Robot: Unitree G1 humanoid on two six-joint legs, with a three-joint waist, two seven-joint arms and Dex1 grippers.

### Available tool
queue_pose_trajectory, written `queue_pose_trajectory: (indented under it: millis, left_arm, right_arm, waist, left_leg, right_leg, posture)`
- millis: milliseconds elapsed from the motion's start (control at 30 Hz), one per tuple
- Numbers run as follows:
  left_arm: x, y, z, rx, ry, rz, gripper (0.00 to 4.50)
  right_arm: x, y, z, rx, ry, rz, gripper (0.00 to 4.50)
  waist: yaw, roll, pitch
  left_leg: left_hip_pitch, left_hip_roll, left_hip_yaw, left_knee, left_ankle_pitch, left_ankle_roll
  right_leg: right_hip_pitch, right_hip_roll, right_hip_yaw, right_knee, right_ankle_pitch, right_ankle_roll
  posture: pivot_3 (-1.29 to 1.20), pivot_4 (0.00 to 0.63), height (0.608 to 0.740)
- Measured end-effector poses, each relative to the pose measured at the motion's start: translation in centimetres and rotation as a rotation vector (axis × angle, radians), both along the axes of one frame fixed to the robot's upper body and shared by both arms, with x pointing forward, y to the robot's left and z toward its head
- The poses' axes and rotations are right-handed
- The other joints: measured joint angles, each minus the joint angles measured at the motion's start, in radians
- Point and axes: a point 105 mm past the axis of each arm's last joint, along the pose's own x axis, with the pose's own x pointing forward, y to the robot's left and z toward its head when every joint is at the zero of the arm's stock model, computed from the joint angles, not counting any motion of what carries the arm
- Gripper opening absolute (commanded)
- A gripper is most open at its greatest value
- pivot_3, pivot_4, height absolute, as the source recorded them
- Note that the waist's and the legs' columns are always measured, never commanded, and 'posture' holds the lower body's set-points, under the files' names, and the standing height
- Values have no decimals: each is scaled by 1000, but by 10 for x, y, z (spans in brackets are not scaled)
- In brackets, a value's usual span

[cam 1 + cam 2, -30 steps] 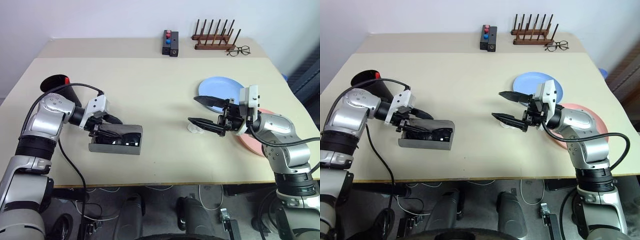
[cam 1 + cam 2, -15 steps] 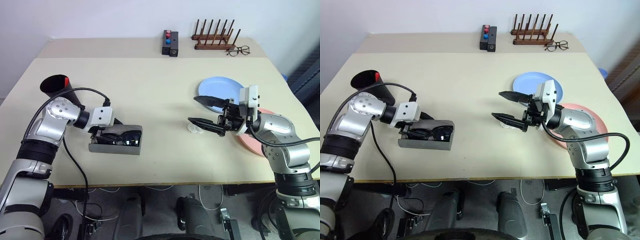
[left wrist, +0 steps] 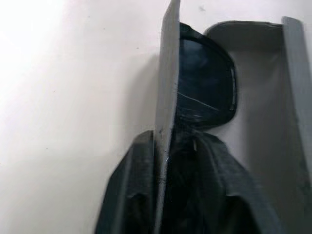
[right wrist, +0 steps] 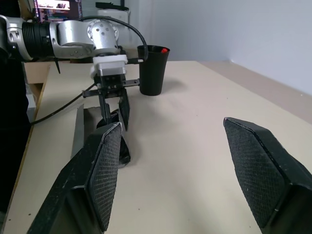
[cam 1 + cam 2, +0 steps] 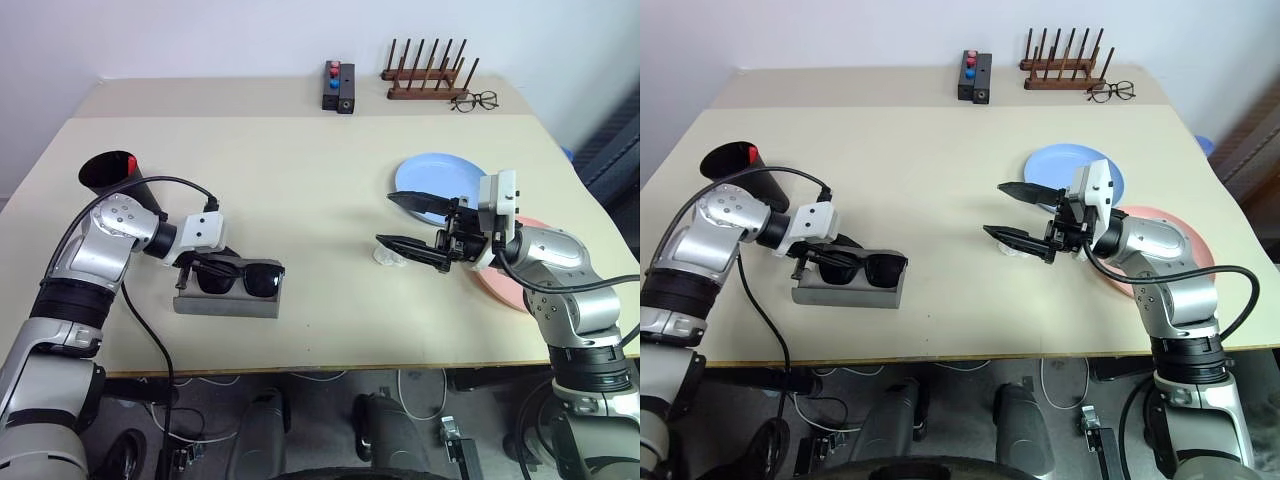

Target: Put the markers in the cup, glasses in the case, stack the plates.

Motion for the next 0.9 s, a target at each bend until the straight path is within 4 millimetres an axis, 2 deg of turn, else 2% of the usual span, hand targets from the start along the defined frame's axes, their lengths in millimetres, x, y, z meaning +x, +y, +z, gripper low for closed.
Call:
queue_pose_trajectory:
  millis: [433,600,700,800,900]
  left_arm:
    - [3,1,3,-7,-3,24,595]
    - [-2,0,6,-91,153,85,595]
    - [-7,3,15,-123,215,105,595]
    - [-7,8,28,-91,176,91,595]
    - [-7,8,25,-55,136,43,595]
  right_arm:
    - [0,0,0,0,0,0,3414]
    - [0,0,0,0,0,-1,3414]
    - [0,0,0,1,0,-2,3414]
    - [0,0,0,1,1,-3,3414]
    - [0,0,0,1,1,-3,3414]
  waist:
    - [0,0,0]
    - [0,0,0]
    - [-2,-1,1]
    - [-2,-1,1]
    - [1,-1,1]
  left_leg:
    - [0,0,0,0,0,0]
    - [-1,0,0,0,0,0]
    - [-1,0,0,0,0,0]
    - [-1,0,0,0,0,0]
    - [-1,0,0,0,0,0]
  right_leg:
    - [0,0,0,0,0,0]
    - [0,0,0,0,0,0]
    - [-1,0,0,0,0,0]
    - [-1,0,0,0,0,0]
    - [-1,0,0,0,0,0]
  posture:
    - [0,150,740]
    - [0,150,740]
    - [0,150,740]
    - [0,150,740]
    - [0,150,740]
